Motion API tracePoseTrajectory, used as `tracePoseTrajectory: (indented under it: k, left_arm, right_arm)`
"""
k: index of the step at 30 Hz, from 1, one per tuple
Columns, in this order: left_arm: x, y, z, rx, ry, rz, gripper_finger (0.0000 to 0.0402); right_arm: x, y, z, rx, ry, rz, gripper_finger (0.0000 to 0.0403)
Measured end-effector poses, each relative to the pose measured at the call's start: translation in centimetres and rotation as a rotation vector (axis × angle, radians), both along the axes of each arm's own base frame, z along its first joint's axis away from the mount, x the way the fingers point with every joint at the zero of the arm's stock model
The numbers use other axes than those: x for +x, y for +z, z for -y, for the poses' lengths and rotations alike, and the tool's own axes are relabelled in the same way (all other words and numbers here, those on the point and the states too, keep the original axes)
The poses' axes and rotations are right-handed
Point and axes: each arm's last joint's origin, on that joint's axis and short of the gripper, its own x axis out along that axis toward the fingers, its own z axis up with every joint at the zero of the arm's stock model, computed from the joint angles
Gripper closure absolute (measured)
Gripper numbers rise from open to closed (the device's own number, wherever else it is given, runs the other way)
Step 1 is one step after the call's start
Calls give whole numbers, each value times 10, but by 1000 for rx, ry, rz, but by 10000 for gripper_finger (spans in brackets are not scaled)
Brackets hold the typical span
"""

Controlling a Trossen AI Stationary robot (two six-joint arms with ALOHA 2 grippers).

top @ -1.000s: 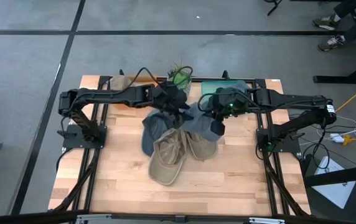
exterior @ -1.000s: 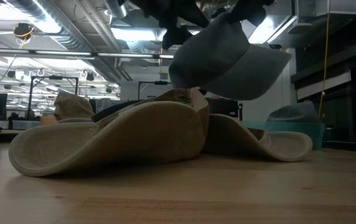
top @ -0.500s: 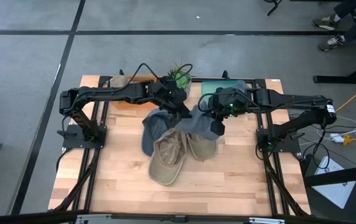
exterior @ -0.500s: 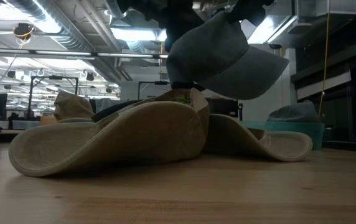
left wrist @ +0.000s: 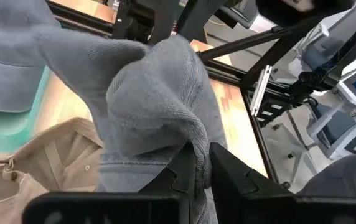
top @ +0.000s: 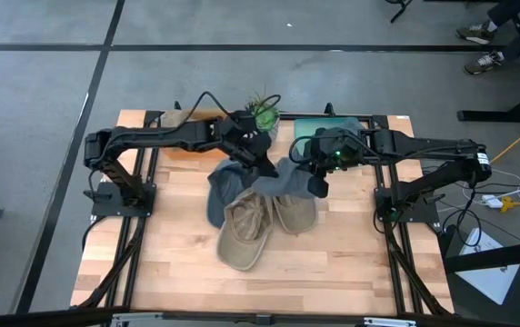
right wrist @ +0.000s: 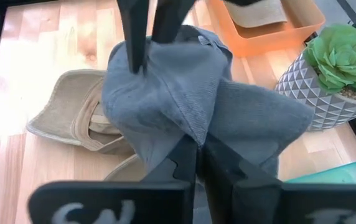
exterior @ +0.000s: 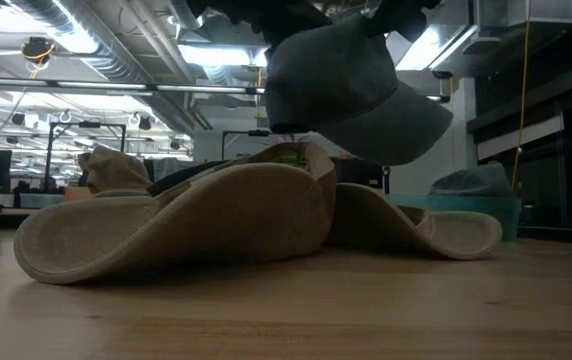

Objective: Pick & Place hat
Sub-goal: Put the right gray cap into the green bin

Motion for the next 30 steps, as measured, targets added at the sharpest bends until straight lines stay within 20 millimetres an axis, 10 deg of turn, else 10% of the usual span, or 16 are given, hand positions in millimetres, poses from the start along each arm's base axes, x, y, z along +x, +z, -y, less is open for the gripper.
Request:
tracePoseTrajectory:
  k: [30]
  left_arm:
    - [-52,54,-30,-330,-66,102,377]
  right_arm:
    - [-9,-25,-6,254,22,-113,194]
